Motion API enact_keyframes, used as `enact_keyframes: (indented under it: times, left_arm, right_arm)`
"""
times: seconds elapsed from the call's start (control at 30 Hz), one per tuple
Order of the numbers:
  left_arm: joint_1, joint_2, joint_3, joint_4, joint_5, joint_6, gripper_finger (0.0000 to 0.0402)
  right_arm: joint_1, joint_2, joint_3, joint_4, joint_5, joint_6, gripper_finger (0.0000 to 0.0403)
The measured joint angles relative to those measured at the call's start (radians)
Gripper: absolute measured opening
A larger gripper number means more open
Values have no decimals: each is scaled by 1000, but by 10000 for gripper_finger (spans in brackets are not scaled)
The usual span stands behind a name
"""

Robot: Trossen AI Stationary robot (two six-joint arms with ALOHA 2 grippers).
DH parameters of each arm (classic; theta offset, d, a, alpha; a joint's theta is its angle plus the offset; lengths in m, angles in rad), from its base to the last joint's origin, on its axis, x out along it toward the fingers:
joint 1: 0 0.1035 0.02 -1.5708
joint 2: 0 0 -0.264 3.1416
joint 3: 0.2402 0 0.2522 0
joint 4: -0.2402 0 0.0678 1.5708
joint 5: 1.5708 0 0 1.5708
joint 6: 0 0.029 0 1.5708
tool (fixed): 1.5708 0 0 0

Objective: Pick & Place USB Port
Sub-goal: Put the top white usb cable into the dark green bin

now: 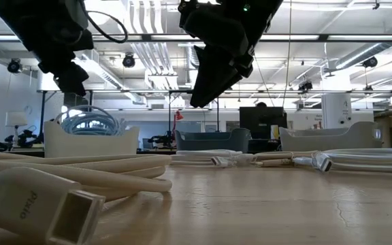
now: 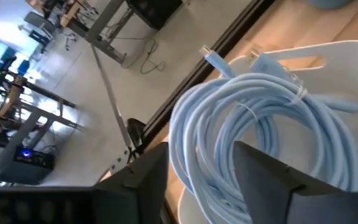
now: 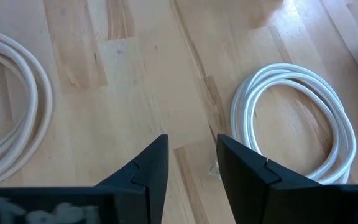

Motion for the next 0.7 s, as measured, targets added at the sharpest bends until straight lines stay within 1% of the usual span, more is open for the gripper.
enact_keyframes:
  times: [0.13, 0.3, 0.4, 0.47, 0.63, 0.7]
  left_arm:
    - [-5, 0, 16, 40, 6, -2, 223]
    - [-5, 0, 40, 135, 8, 50, 225]
    - [-5, 0, 39, 225, 60, 100, 223]
    - [-6, 0, 30, 297, 144, 150, 223]
    - [-22, 0, -6, 505, 453, 309, 222]
    - [-31, 2, -27, 595, 546, 357, 222]
  right_arm:
    - [0, 0, 0, 0, 1, -2, 148]
    - [-2, 17, 0, 2, 2, -10, 169]
    - [-16, 50, 0, 20, 4, -47, 181]
    - [-34, 77, 0, 48, 5, -52, 187]
    - [-72, 125, 14, 50, 2, -52, 196]
    - [-76, 126, 19, 48, 1, -52, 196]
